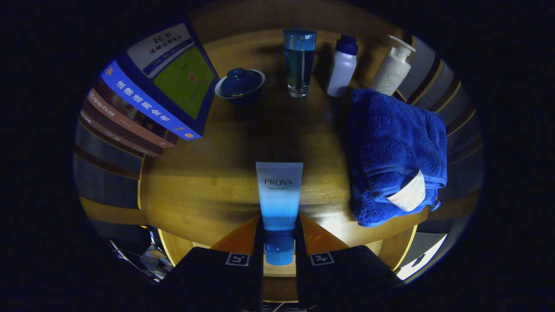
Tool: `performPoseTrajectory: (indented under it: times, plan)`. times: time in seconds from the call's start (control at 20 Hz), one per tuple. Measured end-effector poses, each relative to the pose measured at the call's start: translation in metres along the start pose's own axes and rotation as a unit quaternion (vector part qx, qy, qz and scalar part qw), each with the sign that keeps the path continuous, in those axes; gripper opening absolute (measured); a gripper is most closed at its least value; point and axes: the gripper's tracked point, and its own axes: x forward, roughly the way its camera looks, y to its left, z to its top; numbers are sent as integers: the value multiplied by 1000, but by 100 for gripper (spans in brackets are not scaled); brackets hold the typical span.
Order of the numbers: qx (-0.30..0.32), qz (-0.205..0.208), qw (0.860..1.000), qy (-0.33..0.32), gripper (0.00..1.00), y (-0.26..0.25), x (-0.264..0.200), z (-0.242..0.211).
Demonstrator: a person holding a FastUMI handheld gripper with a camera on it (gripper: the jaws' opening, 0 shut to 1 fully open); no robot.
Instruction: Pull open the drawer, take out the items inside it, and place them on the countertop above the cabinet.
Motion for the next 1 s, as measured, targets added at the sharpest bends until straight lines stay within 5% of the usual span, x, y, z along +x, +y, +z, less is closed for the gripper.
performPoseTrajectory:
  times: [0.15, 0.55, 1.0]
  plan:
    - [2, -4, 1000, -1, 45, -3, 4, 2]
    - [5, 1, 999, -41, 100, -5, -9, 2]
    - [5, 22, 981, -193, 100, -5, -78, -3]
